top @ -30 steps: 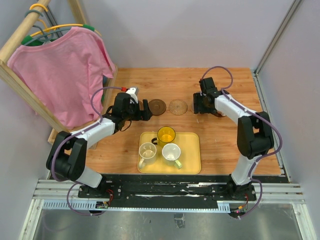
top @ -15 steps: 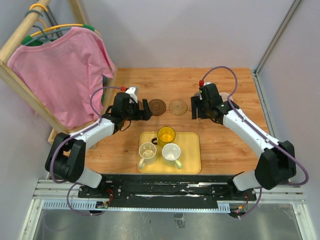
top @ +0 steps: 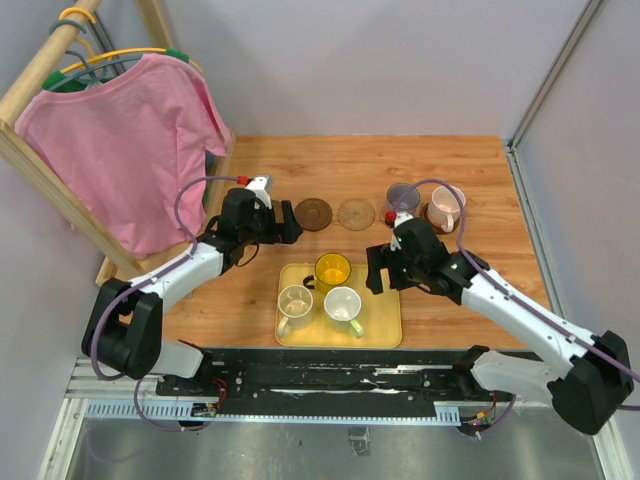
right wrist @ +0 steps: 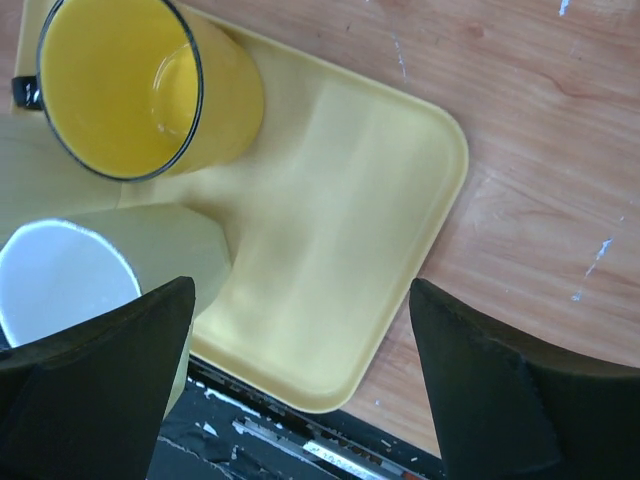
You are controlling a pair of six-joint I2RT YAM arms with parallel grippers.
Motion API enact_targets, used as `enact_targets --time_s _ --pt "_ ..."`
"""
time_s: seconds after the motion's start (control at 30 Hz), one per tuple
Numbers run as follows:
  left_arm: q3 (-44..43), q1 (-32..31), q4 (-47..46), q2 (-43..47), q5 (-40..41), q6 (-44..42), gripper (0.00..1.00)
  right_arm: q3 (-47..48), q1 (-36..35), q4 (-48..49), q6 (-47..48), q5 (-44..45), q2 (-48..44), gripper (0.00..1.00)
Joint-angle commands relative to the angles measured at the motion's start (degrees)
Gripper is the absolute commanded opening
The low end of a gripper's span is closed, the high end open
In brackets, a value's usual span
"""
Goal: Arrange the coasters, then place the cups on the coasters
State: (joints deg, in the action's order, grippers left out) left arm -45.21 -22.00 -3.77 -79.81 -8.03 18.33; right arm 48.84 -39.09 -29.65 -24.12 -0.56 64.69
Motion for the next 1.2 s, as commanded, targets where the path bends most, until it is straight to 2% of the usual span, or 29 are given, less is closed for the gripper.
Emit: enact_targets --time_s 0.0,0.13,0.27,0.53,0.7,0.83,1.03,1.17 --pt "1.55 -0.46 0.16 2.88 -0.74 0.41 1.0 -3.35 -2.44 0.63 -1.28 -3.18 -7.34 0.9" --pt "2.25 -0.53 0.26 3.67 -1.12 0.76 1.0 -4.89 -4.53 0.0 -0.3 -5.74 -12.05 0.9" --pt "2.93 -0.74 -0.62 4.09 -1.37 0.79 1.0 -4.75 -9.91 -1.42 -0.94 -3.41 -13.44 0.91" --pt "4.87 -1.69 -1.7 6.68 -0.46 2.01 1.0 -5.15 -22.36 -1.81 -5.33 5.6 -10.52 0.9" --pt "6.49 -1.92 -1.77 9.03 0.17 2.14 1.0 -6.87 -25.87 -0.72 -8.09 8.32 -7.9 0.87" --pt "7.94 -2.0 -2.21 10.07 0.22 2.26 1.0 -7.09 -28.3 0.4 -9.56 10.59 -4.59 0.83" --pt "9.84 -2.0 -3.23 10.76 -0.23 2.37 1.0 -5.78 -30.89 1.12 -11.42 14.53 1.53 0.67" --pt "10.79 -2.01 -3.72 11.22 -0.16 2.37 1.0 -5.03 -32.44 2.22 -12.62 16.76 5.15 0.6"
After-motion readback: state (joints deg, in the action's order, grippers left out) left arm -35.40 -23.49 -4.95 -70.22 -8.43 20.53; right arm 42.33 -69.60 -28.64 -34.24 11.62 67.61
